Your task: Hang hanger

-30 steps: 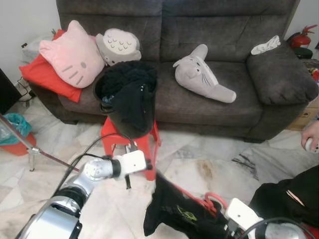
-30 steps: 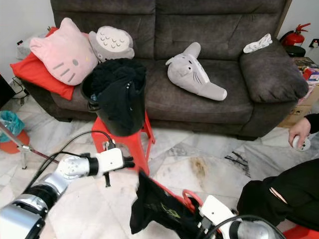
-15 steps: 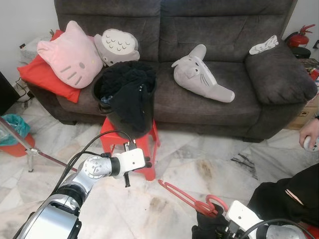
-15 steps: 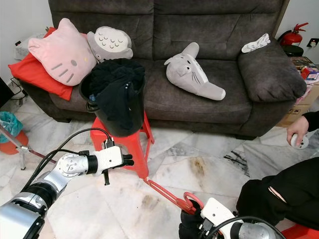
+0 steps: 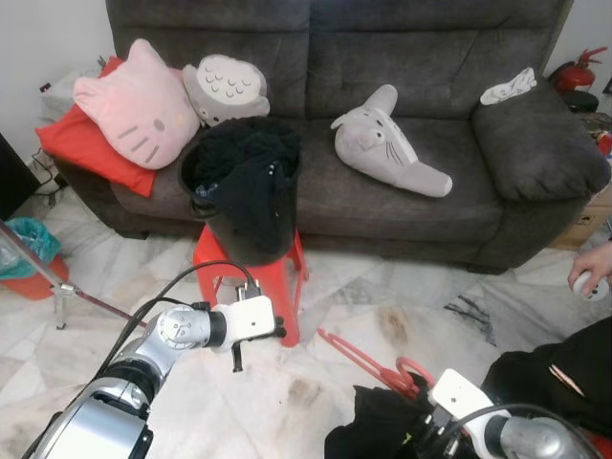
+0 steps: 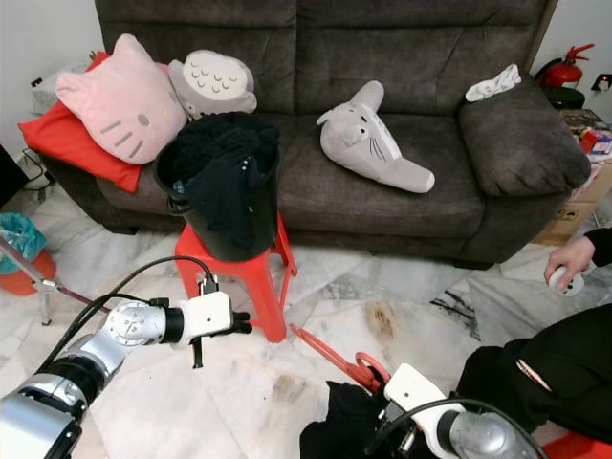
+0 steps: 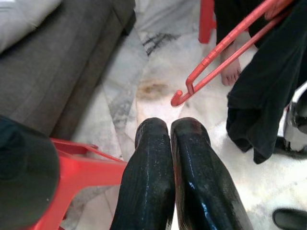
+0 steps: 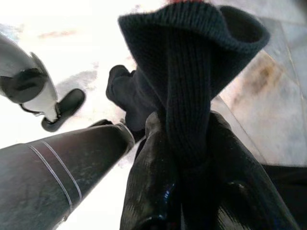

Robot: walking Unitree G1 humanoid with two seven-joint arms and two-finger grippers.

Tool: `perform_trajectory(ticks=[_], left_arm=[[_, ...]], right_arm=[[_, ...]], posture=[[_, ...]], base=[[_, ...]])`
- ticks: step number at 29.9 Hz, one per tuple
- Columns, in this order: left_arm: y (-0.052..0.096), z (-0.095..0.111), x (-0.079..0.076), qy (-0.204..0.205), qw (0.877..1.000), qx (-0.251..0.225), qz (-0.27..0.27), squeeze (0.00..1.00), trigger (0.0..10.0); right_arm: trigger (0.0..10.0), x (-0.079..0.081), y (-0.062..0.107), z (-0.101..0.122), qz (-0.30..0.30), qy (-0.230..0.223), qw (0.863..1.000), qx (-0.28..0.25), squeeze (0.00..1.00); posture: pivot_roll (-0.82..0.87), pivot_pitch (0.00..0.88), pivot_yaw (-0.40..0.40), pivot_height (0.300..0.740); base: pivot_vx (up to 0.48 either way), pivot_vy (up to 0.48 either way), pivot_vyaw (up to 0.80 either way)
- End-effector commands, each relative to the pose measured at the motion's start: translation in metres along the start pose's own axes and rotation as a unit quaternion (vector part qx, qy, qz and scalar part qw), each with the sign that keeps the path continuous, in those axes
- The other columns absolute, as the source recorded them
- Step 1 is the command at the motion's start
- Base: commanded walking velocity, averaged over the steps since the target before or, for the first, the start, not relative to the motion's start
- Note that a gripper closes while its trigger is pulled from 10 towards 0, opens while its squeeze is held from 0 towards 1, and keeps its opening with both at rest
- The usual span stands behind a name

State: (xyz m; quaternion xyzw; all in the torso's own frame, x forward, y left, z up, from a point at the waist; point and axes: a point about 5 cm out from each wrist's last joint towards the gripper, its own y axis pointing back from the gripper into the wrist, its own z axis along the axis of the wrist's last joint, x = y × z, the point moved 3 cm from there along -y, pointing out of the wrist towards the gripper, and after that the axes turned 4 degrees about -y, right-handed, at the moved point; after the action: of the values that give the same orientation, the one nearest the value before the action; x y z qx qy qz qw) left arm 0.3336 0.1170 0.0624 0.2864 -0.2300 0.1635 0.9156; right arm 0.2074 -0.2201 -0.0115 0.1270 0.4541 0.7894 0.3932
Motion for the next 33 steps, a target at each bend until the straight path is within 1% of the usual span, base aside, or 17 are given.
perform_trajectory(ticks=[1,3,6,9,10,12,15,16,17,18,20,23,24,26,28,30,33], left_arm=[[0.003,0.005,0.012,0.007,1.0,-0.012,0.018,0.0,10.0],[0.004,0.01,0.019,0.013,0.999,-0.024,0.029,0.0,10.0],[0.003,0.012,0.021,0.013,0.999,-0.027,0.032,0.0,10.0],[0.0,0.012,0.019,0.016,0.999,-0.027,0.032,0.0,10.0],[-0.002,0.012,0.016,0.02,0.999,-0.027,0.031,0.0,10.0],[-0.002,0.011,0.014,0.021,0.999,-0.026,0.03,0.0,10.0],[-0.004,0.01,0.011,0.025,0.999,-0.025,0.028,0.0,10.0],[-0.004,0.01,0.01,0.027,0.999,-0.026,0.026,0.0,10.0],[-0.004,0.009,0.008,0.03,0.999,-0.026,0.023,0.0,10.0],[-0.004,0.009,0.007,0.03,0.999,-0.025,0.019,0.0,10.0],[-0.005,0.008,0.006,0.03,0.999,-0.025,0.015,0.0,10.0],[-0.005,0.007,0.003,0.028,0.999,-0.021,0.003,0.0,10.0],[-0.004,0.007,0.002,0.027,0.999,-0.02,0.0,0.0,10.0],[-0.004,0.006,0.001,0.024,1.0,-0.017,-0.004,0.0,10.0],[-0.003,0.004,-0.002,0.01,1.0,-0.009,-0.017,0.0,10.0],[-0.003,0.003,-0.003,0.006,1.0,-0.006,-0.021,0.0,10.0],[-0.003,0.001,-0.009,-0.011,0.999,0.003,-0.038,0.0,10.0]], right_arm=[[10.0,-0.004,-0.004,0.0,-0.025,-0.015,1.0,0.0,0.0],[10.0,-0.002,-0.009,-0.001,-0.039,-0.033,0.999,0.002,0.0],[10.0,-0.005,-0.013,0.007,-0.065,-0.034,0.997,-0.027,0.0],[10.0,-0.018,-0.007,0.051,-0.114,-0.015,0.983,-0.14,0.0],[10.0,-0.025,0.0,0.07,-0.138,0.003,0.973,-0.183,0.0],[10.0,-0.028,0.004,0.079,-0.152,0.018,0.967,-0.204,0.0],[10.0,-0.034,0.013,0.095,-0.171,0.024,0.954,-0.246,0.0],[10.0,-0.033,0.016,0.101,-0.169,0.034,0.95,-0.259,0.0],[10.0,-0.03,0.018,0.107,-0.162,0.057,0.947,-0.27,0.0],[10.0,-0.025,0.017,0.109,-0.144,0.054,0.95,-0.273,0.0],[10.0,-0.023,0.015,0.109,-0.135,0.057,0.951,-0.271,0.0],[10.0,-0.007,0.011,0.107,-0.083,0.073,0.957,-0.267,0.0],[10.0,0.003,0.01,0.106,-0.051,0.083,0.959,-0.267,0.0],[10.0,0.012,0.012,0.106,-0.025,0.09,0.959,-0.268,0.0],[10.0,0.013,0.016,0.11,-0.024,0.092,0.956,-0.277,0.0],[10.0,0.013,0.018,0.111,-0.022,0.094,0.956,-0.279,0.0],[10.0,0.012,0.025,0.121,-0.018,0.107,0.95,-0.292,0.0]], posture=[[-0.04,0.055,0.072,0.74],[-0.04,0.055,0.072,0.74],[-0.03,0.052,0.075,0.74],[-0.04,0.05,0.08,0.74],[-0.04,0.047,0.08,0.74],[-0.04,0.044,0.079,0.74],[-0.04,0.044,0.079,0.74],[-0.04,0.044,0.079,0.74],[-0.04,0.037,0.076,0.74],[-0.04,0.034,0.076,0.74],[-0.04,0.032,0.075,0.74],[-0.04,0.032,0.076,0.74],[-0.04,0.031,0.077,0.74],[-0.04,0.033,0.079,0.74],[-0.04,0.035,0.084,0.74],[-0.04,0.036,0.086,0.74],[-0.04,0.04,0.089,0.74]], base=[[0.0,0.0,0.0],[0.0,0.0,0.0],[0.0,0.0,0.0],[0.0,0.0,0.0],[0.0,0.0,0.0],[0.0,0.0,0.0],[0.0,0.0,0.0],[0.0,0.0,0.0],[0.0,0.0,0.0],[0.0,0.0,0.0],[0.0,0.0,0.0],[0.0,0.0,0.0],[0.0,0.0,0.0],[0.0,0.0,0.0],[0.0,0.0,0.0],[0.0,0.0,0.0],[0.0,0.0,0.0]])
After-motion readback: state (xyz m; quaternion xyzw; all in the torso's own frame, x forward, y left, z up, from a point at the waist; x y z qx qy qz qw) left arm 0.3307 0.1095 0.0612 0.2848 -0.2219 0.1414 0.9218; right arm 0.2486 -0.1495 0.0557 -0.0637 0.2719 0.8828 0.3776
